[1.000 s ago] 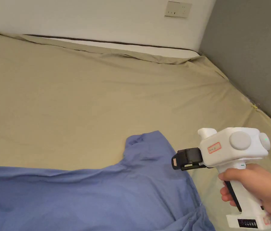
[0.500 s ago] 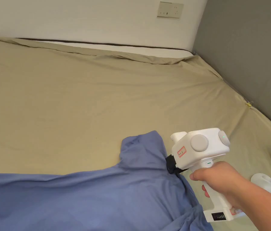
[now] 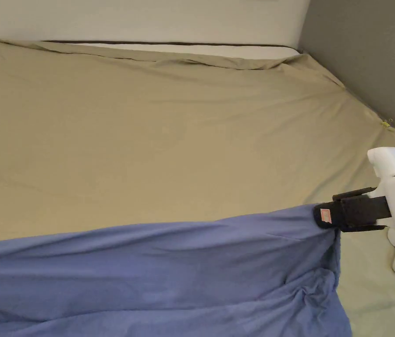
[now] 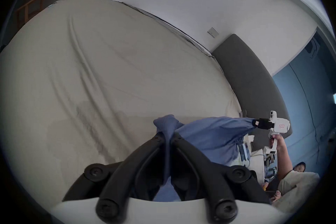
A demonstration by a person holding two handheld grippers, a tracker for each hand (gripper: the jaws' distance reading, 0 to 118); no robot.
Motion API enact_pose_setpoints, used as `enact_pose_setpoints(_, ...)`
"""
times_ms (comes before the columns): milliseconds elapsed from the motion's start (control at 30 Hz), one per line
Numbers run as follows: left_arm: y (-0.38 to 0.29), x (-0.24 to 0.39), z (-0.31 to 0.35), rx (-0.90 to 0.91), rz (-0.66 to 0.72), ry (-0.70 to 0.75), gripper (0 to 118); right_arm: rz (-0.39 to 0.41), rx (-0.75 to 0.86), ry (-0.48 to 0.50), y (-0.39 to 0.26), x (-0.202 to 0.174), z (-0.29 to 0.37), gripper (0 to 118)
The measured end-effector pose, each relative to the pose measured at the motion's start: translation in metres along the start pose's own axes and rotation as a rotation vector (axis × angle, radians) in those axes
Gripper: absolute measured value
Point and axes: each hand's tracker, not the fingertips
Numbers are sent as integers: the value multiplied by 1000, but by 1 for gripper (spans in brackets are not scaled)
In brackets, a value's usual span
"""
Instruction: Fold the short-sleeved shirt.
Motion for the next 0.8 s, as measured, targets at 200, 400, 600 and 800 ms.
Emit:
enact_pose_setpoints(200,-45,-20,19,-120,-22,-30,2,-57,-159,-41,-63,4,8,3)
enact_pose_setpoints(400,-96,-31,13,-224,-35,-7,2,-102,-258,-65,-113,3,-8,3)
enact_pose_setpoints(600,-136,-31,-10,-320,-42,121,2,-54,-321,-145,-142,1,-40,3)
enact_pose_setpoints(800,-152,-20,-44,-369,-155,249,3,-2,-341,-192,-160,0,-81,3)
